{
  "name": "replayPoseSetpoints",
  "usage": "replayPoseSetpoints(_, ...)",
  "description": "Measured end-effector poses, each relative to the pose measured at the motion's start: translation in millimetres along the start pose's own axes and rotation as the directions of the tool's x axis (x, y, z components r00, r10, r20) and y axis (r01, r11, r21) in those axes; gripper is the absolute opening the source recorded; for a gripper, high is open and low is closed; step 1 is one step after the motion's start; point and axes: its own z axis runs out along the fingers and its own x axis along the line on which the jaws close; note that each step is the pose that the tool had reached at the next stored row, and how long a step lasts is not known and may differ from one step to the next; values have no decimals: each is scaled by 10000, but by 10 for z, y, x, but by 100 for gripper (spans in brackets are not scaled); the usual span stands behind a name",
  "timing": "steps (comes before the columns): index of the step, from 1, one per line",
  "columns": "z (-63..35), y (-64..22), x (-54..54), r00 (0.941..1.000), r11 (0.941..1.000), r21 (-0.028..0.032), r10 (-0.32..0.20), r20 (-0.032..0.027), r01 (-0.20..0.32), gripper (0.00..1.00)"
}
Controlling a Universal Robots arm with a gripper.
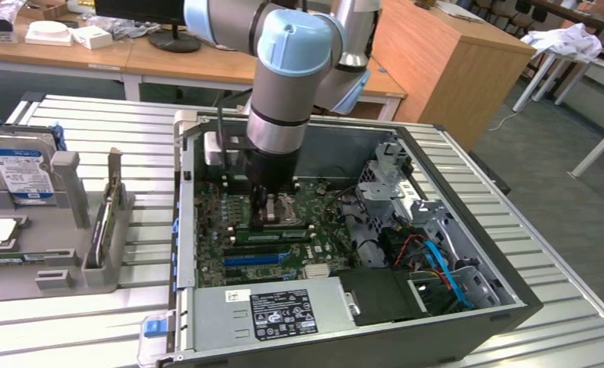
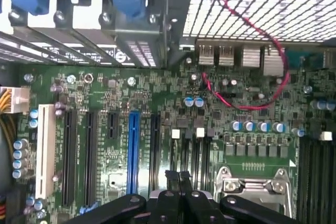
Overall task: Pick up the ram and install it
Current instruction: 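Press down the ram until it locks into place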
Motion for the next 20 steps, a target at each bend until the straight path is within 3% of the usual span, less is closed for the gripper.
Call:
replayPoseSetpoints(16, 95, 30, 13, 10000, 10000, 0, 0, 38, 0, 10)
replayPoseSetpoints(18, 73, 26, 9, 10000, 10000, 21, -1, 71, 1, 10)
replayPoseSetpoints(20, -19, 12, 12, 10000, 10000, -9, -2, 81, 2, 10)
